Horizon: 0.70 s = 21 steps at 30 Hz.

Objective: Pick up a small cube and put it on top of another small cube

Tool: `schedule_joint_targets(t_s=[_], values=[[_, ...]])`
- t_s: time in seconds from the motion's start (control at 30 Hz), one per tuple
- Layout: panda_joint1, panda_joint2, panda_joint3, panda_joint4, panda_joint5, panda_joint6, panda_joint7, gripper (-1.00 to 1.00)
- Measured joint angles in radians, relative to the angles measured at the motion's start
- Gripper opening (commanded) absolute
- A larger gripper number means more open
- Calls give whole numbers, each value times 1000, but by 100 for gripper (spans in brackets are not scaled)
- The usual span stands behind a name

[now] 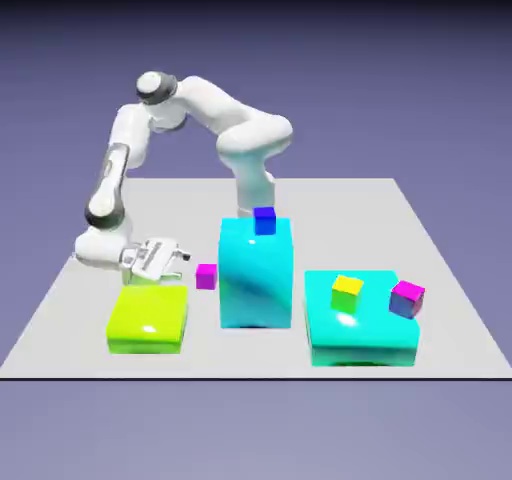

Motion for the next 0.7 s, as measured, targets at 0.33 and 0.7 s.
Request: schedule_joint_targets(t_s=[0.33,0.7], values=[[-16,9,32,6,11,-3,16,-100],[296,-1,297,159,145,40,217,-100]])
